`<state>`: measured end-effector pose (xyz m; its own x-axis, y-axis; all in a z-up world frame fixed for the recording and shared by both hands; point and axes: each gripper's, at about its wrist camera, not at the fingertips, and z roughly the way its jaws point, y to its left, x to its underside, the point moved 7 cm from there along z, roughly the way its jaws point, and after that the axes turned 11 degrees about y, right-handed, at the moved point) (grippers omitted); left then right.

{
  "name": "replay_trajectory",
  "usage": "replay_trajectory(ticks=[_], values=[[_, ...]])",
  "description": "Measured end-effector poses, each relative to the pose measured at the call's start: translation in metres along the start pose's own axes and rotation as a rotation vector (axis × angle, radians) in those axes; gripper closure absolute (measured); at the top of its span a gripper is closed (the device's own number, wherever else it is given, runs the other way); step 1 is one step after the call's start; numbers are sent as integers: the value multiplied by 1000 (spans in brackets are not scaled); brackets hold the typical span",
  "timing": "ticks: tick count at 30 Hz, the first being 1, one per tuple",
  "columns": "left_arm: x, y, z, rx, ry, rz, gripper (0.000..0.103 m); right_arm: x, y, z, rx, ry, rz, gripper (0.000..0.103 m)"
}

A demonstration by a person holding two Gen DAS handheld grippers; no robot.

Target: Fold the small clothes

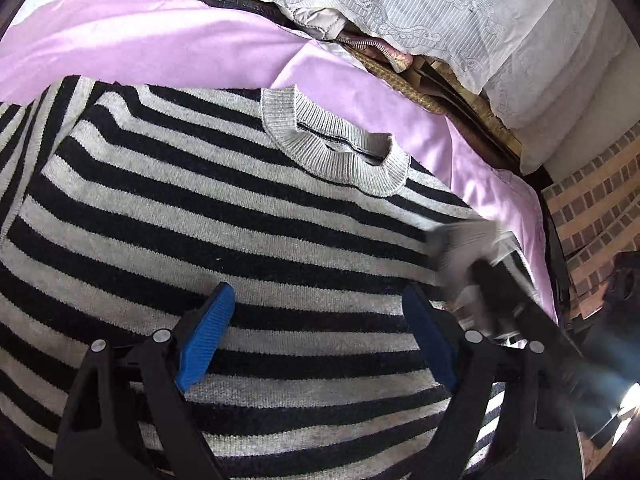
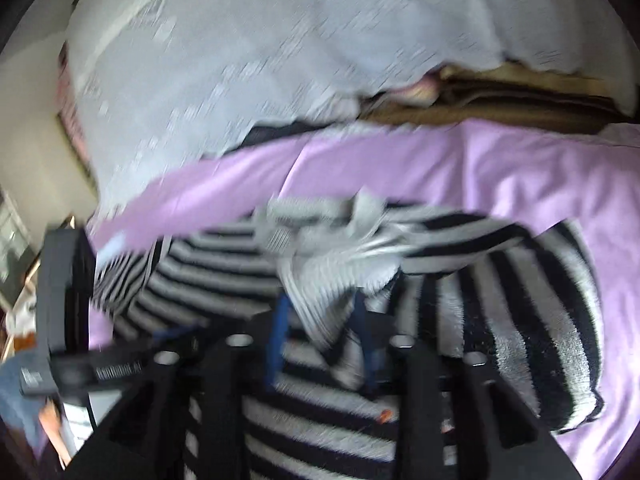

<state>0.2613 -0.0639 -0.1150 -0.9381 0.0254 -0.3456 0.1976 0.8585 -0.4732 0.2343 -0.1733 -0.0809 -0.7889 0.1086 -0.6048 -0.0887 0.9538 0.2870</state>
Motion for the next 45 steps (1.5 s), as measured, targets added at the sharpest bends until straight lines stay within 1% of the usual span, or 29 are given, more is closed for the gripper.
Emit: replay_trajectory(ticks=[2, 3, 6, 9, 13, 16, 18, 19, 20, 21, 23, 24, 25, 26, 28, 29, 30, 32, 33, 35, 37, 39, 40, 43, 45], values=[[0, 0, 0, 16, 2, -4, 20, 4, 5, -2, -35, 17, -15, 58], [1, 0, -1, 26, 3, -7, 20, 5, 6, -8, -42, 6, -22, 58], [2, 0, -2, 60, 8, -21, 20, 3, -4, -28, 0, -57, 5, 57], [2, -7, -1, 114, 24, -25, 20, 1, -27, -44, 45, -105, 79, 57], [0, -14, 5, 135, 34, -37, 20, 6, -62, -58, 65, -117, 179, 57], [-3, -20, 10, 169, 54, -58, 20, 11, -85, -71, 75, -144, 241, 57], [-4, -29, 11, 213, 69, -51, 21, 16, -101, -81, 79, -169, 288, 57], [-3, -37, 11, 249, 86, -43, 22, 18, -109, -85, 77, -181, 311, 57], [-3, -42, 12, 264, 94, -38, 23, 21, -120, -90, 76, -199, 342, 57], [-2, -47, 13, 274, 103, -31, 23, 24, -127, -94, 79, -210, 364, 57], [-3, -56, 19, 257, 109, -12, 26, 33, -144, -101, 89, -239, 410, 57], [-4, -57, 21, 251, 113, -10, 30, 38, -154, -104, 92, -258, 442, 57], [-4, -60, 27, 250, 123, -11, 37, 43, -162, -106, 92, -279, 472, 57], [-4, -61, 31, 252, 133, -12, 40, 49, -175, -108, 96, -312, 511, 57], [-6, -60, 40, 247, 147, -23, 50, 58, -195, -107, 122, -346, 567, 57], [-6, -59, 41, 247, 147, -27, 51, 62, -202, -104, 130, -344, 588, 57], [-6, -58, 42, 249, 142, -30, 55, 65, -211, -99, 126, -328, 621, 56], [-7, -57, 42, 255, 131, -27, 74, 68, -221, -94, 85, -322, 676, 56], [-7, -56, 42, 260, 132, -27, 93, 69, -223, -94, 77, -325, 683, 56], [-9, -51, 40, 266, 119, -34, 95, 68, -224, -94, 79, -326, 681, 56], [-14, -44, 25, 231, 53, -31, 95, 66, -220, -93, 81, -321, 659, 56], [-23, -35, 2, 193, -21, -23, 95, 61, -214, -90, 95, -311, 631, 52], [-26, -30, -6, 175, -42, -20, 95, 61, -211, -91, 99, -309, 620, 49], [-34, -12, -22, 127, -73, -22, 95, 56, -198, -90, 96, -294, 579, 48], [-36, -1, -22, 94, -73, -28, 95, 52, -186, -88, 87, -274, 542, 48]])
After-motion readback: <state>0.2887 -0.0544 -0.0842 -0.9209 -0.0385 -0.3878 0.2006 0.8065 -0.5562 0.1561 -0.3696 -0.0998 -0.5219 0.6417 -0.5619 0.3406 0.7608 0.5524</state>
